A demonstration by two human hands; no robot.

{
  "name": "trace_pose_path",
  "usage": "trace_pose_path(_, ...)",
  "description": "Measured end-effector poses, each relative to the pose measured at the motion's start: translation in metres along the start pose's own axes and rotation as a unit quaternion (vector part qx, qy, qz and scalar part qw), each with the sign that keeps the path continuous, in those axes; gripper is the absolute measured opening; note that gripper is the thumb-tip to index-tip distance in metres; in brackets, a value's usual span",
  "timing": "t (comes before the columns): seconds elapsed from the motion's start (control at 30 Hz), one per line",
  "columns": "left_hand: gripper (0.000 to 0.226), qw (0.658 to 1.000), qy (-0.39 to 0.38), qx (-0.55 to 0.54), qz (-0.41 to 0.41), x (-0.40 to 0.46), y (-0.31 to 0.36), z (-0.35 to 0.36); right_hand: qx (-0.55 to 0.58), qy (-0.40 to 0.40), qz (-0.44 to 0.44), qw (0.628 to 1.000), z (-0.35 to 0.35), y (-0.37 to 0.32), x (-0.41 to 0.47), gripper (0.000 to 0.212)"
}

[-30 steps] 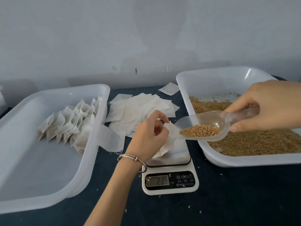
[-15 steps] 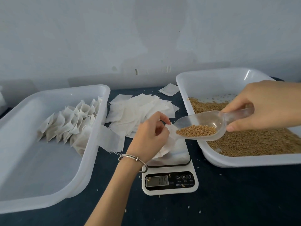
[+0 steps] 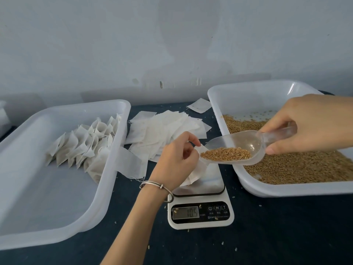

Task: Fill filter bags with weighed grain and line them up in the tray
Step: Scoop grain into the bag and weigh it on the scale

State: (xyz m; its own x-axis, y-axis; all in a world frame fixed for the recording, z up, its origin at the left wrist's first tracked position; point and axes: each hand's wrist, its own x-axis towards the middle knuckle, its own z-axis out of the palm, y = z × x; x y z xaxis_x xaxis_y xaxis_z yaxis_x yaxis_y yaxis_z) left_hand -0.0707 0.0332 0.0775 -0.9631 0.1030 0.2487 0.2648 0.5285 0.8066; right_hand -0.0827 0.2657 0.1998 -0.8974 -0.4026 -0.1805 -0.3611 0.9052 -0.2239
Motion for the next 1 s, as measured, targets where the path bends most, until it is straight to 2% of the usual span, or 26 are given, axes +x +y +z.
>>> trace_pose_path(1.0,0.021,1.000,-0.008,0.004,0.000,0.000,0.003,0.001,-0.016,0.016,-0.001,1.000,0.002,0.012,0.001,0.035)
